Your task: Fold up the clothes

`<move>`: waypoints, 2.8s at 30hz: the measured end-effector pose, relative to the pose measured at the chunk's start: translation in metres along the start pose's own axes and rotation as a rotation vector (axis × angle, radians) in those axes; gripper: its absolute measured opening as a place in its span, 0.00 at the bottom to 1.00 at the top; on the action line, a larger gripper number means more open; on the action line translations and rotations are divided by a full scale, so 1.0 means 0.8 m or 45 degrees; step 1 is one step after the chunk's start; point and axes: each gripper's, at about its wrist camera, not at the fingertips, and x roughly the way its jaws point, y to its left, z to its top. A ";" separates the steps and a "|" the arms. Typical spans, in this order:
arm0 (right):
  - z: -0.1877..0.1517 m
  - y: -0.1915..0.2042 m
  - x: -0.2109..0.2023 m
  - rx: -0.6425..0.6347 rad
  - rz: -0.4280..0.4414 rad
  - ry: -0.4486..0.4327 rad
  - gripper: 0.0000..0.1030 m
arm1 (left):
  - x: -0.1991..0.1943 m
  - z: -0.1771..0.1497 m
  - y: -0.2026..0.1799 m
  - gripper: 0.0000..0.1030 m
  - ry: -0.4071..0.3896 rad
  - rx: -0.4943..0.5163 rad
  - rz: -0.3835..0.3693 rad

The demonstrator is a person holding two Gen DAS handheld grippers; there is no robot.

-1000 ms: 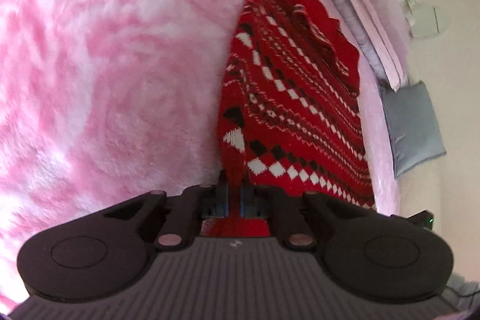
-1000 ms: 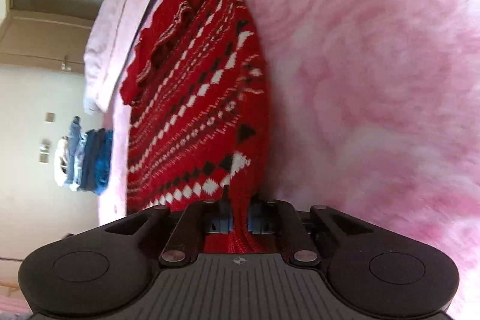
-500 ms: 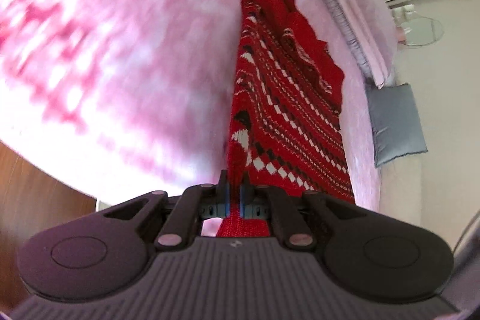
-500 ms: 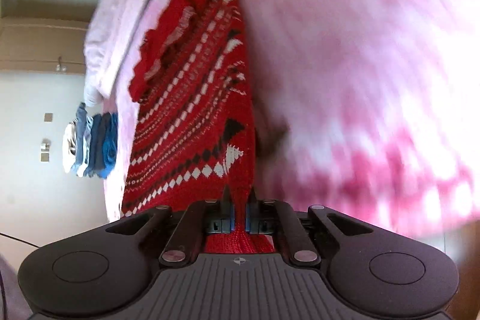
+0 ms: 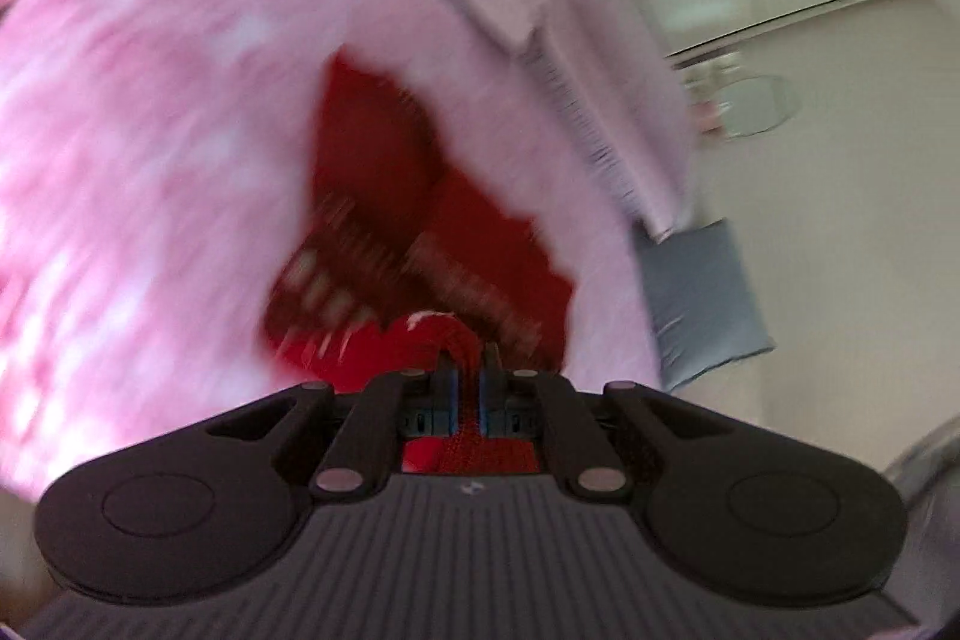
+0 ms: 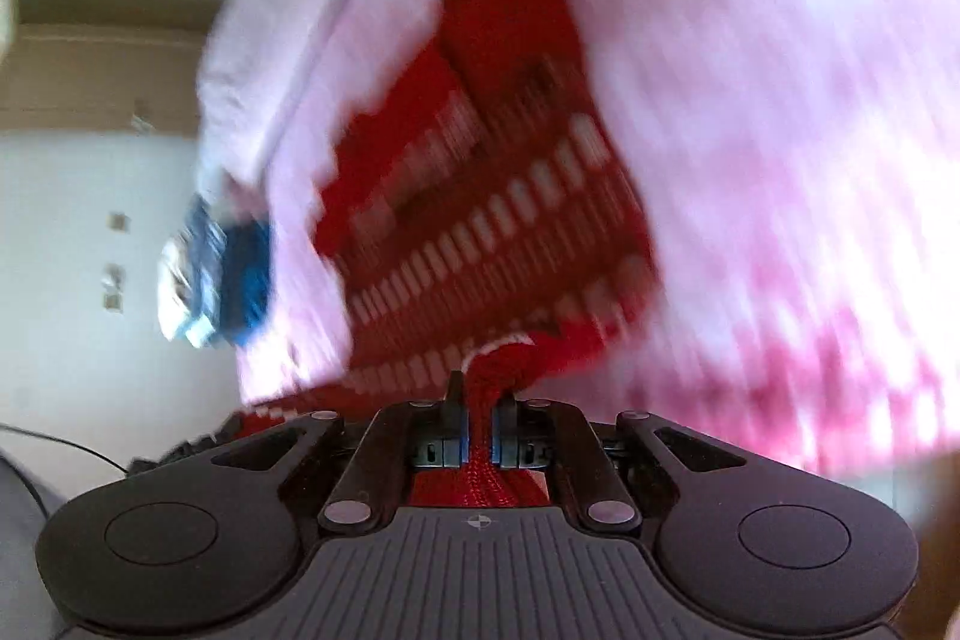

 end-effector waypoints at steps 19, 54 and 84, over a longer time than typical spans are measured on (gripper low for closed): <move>0.149 0.053 0.146 -0.291 -0.429 -0.355 0.65 | 0.172 0.153 0.046 0.20 -0.004 0.047 0.292; 0.252 0.013 0.241 -0.390 -0.559 -0.342 0.05 | 0.290 0.210 0.074 0.17 -0.037 0.252 0.460; 0.037 -0.015 0.109 -0.108 -0.396 -0.424 0.07 | 0.125 0.027 0.084 0.06 0.001 0.211 0.390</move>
